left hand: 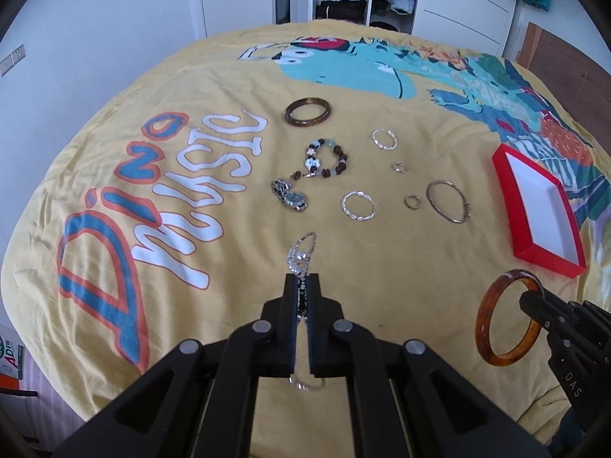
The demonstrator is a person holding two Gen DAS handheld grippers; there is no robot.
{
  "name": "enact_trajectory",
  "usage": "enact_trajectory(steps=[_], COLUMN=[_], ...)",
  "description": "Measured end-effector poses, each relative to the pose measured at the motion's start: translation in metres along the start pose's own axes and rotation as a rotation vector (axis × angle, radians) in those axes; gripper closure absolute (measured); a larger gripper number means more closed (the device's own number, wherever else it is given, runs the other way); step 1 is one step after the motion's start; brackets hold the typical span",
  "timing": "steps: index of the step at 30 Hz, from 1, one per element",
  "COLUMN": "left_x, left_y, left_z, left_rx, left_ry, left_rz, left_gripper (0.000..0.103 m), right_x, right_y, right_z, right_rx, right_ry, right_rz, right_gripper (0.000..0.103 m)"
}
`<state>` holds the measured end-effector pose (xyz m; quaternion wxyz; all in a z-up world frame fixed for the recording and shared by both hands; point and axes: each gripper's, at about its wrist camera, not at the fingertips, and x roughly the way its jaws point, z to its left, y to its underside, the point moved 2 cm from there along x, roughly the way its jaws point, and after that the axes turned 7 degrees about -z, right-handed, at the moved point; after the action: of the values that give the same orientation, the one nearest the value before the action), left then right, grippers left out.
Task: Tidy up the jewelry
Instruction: 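Carry the necklace and amber bangle with both tools over the red box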
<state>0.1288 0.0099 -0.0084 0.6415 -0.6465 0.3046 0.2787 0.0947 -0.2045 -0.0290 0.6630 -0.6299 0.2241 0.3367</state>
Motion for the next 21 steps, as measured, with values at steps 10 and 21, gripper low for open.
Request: enact_trajectory(steps=[10, 21], left_x=[-0.042, -0.056], left_y=[-0.010, -0.054], left_z=[-0.025, -0.123], left_rx=[0.038, 0.166], left_ry=[0.037, 0.144], left_rz=[-0.063, -0.118], left_gripper=[0.100, 0.099], right_x=[-0.048, -0.080], right_y=[-0.003, -0.007], right_z=[-0.020, -0.109], right_rx=[0.040, 0.154], right_ry=[0.029, 0.135], right_rz=[-0.085, -0.147], right_gripper=[0.093, 0.093])
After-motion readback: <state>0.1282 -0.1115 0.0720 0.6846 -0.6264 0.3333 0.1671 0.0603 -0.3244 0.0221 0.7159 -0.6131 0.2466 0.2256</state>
